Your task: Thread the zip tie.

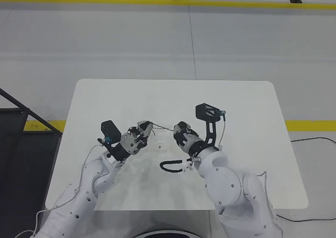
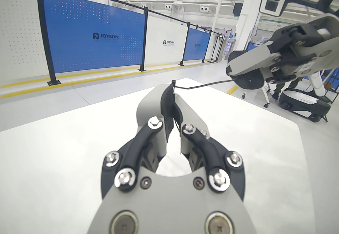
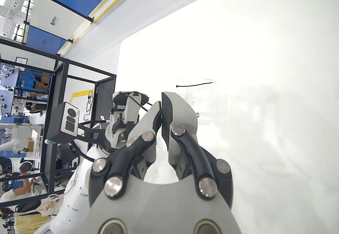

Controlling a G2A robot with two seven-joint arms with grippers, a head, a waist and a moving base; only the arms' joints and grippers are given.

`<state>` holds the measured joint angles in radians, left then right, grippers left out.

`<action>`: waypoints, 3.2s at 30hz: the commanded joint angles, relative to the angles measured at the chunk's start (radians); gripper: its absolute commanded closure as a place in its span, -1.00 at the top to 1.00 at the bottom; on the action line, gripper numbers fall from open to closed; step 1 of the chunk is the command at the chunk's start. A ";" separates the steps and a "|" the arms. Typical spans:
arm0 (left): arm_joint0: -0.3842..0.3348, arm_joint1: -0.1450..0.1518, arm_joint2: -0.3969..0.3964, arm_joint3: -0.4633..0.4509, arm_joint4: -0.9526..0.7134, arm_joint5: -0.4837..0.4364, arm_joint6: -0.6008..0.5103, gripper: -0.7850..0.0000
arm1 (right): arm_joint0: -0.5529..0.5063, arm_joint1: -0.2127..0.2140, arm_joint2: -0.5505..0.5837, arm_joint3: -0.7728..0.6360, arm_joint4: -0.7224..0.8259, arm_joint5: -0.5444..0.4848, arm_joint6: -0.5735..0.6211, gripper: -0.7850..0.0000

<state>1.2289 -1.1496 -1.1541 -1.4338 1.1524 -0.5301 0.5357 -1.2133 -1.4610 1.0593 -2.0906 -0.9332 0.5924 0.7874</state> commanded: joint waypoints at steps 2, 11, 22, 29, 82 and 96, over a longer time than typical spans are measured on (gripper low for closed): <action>0.000 0.000 0.000 0.000 0.000 0.000 0.000 -1.00 | -0.015 0.002 0.003 -0.007 0.001 -0.013 -0.005 -1.00; 0.000 0.000 0.000 0.000 0.000 0.000 0.000 -1.00 | -0.053 0.003 0.007 -0.037 0.019 -0.037 -0.038 -1.00; 0.000 0.000 0.000 0.000 0.000 0.000 0.000 -1.00 | -0.055 0.001 0.003 -0.039 0.022 -0.023 -0.044 -1.00; 0.000 0.000 0.000 0.000 0.000 0.000 0.000 -1.00 | -0.033 -0.001 0.007 -0.025 0.023 0.018 -0.018 -1.00; 0.000 0.000 0.000 0.000 0.000 0.000 0.000 -1.00 | 0.067 -0.014 0.005 0.029 0.021 0.125 0.064 -1.00; 0.000 0.000 0.000 0.000 0.000 0.000 0.000 -1.00 | 0.063 -0.013 0.011 0.027 0.027 0.120 0.068 -1.00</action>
<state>1.2289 -1.1496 -1.1541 -1.4338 1.1524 -0.5301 0.5357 -1.1505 -1.4740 1.0706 -2.0639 -0.9065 0.7110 0.8541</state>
